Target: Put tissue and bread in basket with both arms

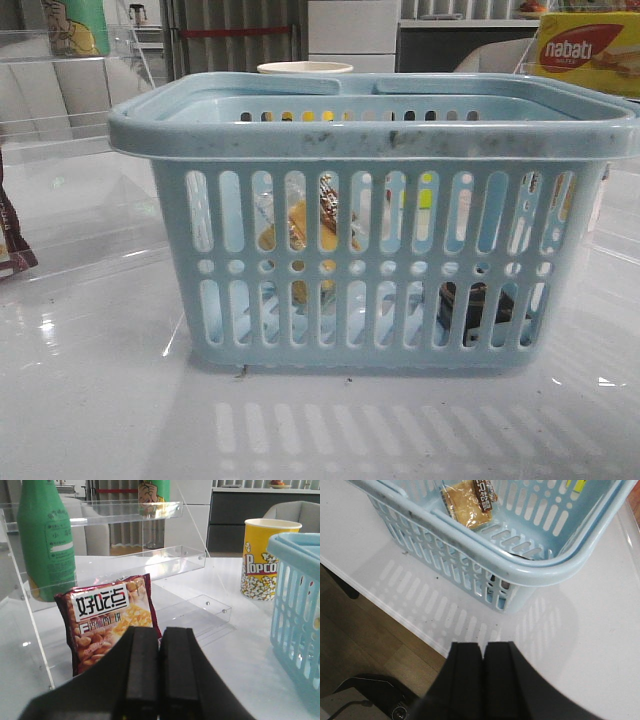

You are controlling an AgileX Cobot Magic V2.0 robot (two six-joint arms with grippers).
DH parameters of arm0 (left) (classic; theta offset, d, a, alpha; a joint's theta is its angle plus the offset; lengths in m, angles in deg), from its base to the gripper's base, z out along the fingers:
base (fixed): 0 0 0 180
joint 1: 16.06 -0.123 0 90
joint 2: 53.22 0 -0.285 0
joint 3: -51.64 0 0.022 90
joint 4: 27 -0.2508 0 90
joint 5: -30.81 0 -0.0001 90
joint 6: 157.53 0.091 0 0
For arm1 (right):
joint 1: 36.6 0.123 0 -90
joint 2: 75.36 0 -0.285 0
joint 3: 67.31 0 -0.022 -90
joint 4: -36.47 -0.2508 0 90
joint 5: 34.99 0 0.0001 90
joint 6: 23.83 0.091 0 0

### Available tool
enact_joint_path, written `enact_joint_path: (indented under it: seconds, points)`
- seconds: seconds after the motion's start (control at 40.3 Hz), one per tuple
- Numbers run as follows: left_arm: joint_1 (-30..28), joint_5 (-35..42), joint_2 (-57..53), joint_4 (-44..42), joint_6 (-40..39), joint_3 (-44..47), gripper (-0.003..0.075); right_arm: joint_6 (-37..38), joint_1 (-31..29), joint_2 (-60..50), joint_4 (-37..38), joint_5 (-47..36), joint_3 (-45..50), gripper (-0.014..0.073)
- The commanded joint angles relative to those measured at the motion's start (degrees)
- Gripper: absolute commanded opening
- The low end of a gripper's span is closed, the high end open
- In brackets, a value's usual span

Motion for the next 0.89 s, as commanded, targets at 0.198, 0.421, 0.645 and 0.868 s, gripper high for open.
enact_joint_path:
  seconds: [0.198, 0.421, 0.645, 0.868]
  points:
    - [-0.2, 7.5, -1.1, -0.5, 0.4, 0.4, 0.0092, -0.4, -0.2, 0.0, 0.0, -3.7, -1.4, 0.0056]
    - [-0.1, 11.0, -1.1, -0.5, 0.4, 0.4, 0.0092, -0.4, -0.2, 0.0, 0.0, -3.7, -1.4, 0.0056]
    - [-0.1, 11.0, -1.1, -0.5, 0.4, 0.4, 0.0092, -0.4, -0.2, 0.0, 0.0, -3.7, -1.4, 0.0056]
    - [-0.1, 11.0, -1.1, -0.5, 0.4, 0.4, 0.0092, -0.4, -0.2, 0.0, 0.0, -3.7, -1.4, 0.0056]
